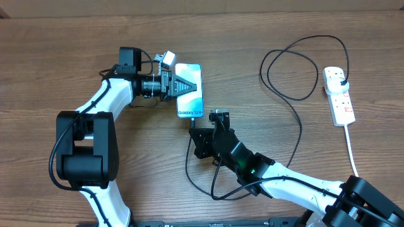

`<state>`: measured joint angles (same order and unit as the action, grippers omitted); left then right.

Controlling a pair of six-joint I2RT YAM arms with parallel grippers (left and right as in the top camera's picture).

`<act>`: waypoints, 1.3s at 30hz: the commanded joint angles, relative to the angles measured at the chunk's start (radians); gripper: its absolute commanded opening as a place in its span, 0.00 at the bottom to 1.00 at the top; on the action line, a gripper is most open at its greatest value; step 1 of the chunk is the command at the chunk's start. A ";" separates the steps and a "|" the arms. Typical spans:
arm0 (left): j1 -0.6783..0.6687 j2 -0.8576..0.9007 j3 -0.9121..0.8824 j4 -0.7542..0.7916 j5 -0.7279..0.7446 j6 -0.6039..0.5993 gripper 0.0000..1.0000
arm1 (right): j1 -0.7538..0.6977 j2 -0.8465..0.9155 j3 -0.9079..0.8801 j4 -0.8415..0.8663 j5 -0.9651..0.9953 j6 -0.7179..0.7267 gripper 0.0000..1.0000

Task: Plug charger to phone and switch on socket
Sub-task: 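Align the connector tip with the phone's bottom charging port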

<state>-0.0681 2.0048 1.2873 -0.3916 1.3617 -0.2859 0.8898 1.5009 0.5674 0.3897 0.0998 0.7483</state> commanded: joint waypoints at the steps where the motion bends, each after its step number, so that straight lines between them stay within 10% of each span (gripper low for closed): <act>1: -0.005 -0.016 0.000 0.000 0.053 0.001 0.04 | -0.016 0.003 -0.004 0.010 -0.017 0.007 0.04; 39: -0.005 -0.016 0.000 0.000 0.054 0.001 0.04 | -0.016 0.003 -0.003 0.020 -0.011 0.011 0.04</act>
<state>-0.0681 2.0048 1.2869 -0.3923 1.3621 -0.2859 0.8829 1.5009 0.5674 0.4068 0.0593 0.7555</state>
